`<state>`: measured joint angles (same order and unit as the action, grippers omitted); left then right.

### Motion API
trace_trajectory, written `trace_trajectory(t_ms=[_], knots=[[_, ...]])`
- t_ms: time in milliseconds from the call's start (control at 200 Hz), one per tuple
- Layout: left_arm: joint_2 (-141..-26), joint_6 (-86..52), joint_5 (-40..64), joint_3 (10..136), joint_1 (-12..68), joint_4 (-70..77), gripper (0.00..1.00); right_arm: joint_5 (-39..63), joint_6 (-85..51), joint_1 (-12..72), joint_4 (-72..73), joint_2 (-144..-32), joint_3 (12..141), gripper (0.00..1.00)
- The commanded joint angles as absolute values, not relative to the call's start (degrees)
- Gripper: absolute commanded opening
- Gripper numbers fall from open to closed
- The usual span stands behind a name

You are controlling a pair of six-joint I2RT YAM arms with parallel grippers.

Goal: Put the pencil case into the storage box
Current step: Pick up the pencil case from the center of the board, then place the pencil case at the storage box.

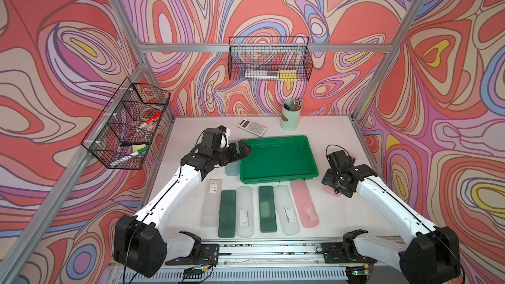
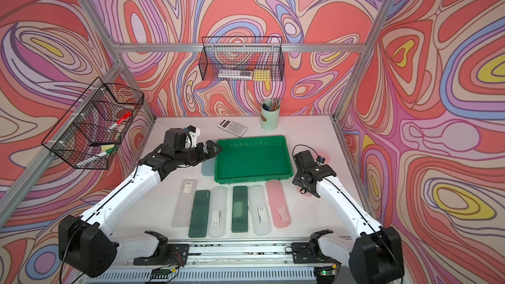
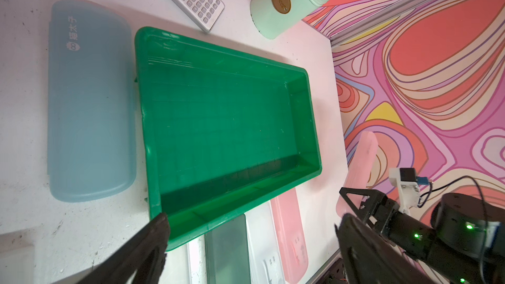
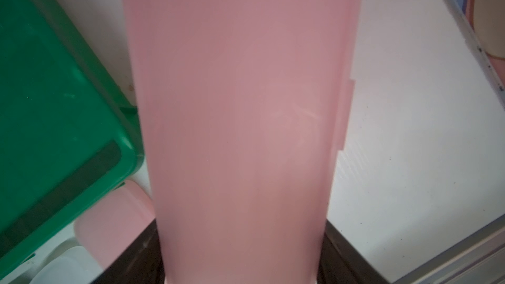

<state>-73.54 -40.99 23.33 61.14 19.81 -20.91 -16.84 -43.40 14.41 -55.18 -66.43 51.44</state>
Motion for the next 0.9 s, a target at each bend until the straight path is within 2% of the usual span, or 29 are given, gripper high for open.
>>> trace_trajectory(t_ms=[0, 225, 506, 706, 891], knots=[[-72.9, -40.7, 23.8, 61.7, 20.0, -18.6, 0.99, -18.9, -39.2, 14.7, -58.6, -67.2, 57.4, 0.63], [-76.3, -37.4, 20.2, 63.6, 19.8, -20.9, 0.99, -12.6, -28.4, 14.8, -54.5, -71.9, 67.1, 0.60], [-73.5, -36.2, 20.6, 59.1, 19.8, -21.2, 0.99, -2.1, -16.7, 18.8, -46.1, -82.1, 75.0, 0.60], [-69.6, -38.6, 20.4, 53.3, 19.8, -18.5, 0.99, 0.2, -14.4, 20.4, -42.8, -90.3, 76.0, 0.60], [-68.9, -39.2, 22.1, 51.2, 19.9, -17.4, 0.99, -0.8, -14.7, 21.2, -40.0, -92.7, 72.8, 0.59]])
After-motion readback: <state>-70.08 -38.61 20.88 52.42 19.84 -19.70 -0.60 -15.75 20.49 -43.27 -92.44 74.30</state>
